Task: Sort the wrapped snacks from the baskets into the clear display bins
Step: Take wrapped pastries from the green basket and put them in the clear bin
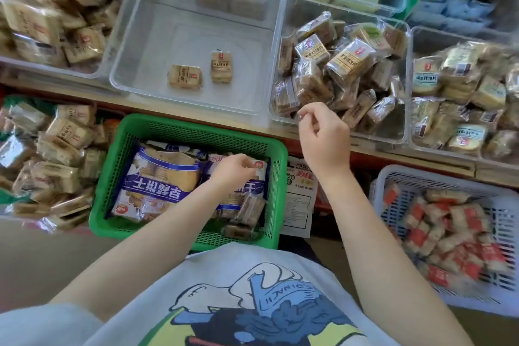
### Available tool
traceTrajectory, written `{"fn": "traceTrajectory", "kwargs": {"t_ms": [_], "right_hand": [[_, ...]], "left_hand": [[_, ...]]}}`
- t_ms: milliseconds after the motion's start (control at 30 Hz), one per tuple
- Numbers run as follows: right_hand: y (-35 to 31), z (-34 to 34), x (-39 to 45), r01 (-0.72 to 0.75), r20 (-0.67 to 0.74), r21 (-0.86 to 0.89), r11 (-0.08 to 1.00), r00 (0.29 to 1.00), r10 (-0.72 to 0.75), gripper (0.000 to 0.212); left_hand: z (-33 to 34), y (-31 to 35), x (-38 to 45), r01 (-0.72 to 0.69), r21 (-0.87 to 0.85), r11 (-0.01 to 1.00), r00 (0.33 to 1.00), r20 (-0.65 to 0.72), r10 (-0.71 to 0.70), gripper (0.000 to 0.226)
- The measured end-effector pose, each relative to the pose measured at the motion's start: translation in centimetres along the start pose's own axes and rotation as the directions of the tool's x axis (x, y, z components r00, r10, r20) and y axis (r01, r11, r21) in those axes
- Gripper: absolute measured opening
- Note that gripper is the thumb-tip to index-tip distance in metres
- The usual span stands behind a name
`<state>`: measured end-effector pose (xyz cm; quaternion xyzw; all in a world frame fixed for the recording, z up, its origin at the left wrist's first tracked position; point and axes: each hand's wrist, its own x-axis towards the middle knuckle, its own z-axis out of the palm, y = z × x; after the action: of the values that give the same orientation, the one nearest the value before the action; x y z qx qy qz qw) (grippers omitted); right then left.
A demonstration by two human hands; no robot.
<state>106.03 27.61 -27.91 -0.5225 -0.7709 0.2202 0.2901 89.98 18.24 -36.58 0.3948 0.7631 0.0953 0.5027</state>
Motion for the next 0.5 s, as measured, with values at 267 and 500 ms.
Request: {"fn": "traceTrajectory", "kwargs": {"t_ms": [267,500], "right_hand": [[5.0,4.8,-10.2,-0.391,0.505,-0.171,0.904,0.753,0.421,0.022],[4.6,4.1,-10.1,-0.394,0.528,-0.167,0.904,0.739,0.420,0.022]], "left_hand": [[7.3,-3.6,0.1,-0.114,0.632,0.766,0.991,0.124,0.045,0.065],[8.0,-3.8,-0.1,-0.040,0.635,0.772,0.999,0.032,0.026,0.064]]}}
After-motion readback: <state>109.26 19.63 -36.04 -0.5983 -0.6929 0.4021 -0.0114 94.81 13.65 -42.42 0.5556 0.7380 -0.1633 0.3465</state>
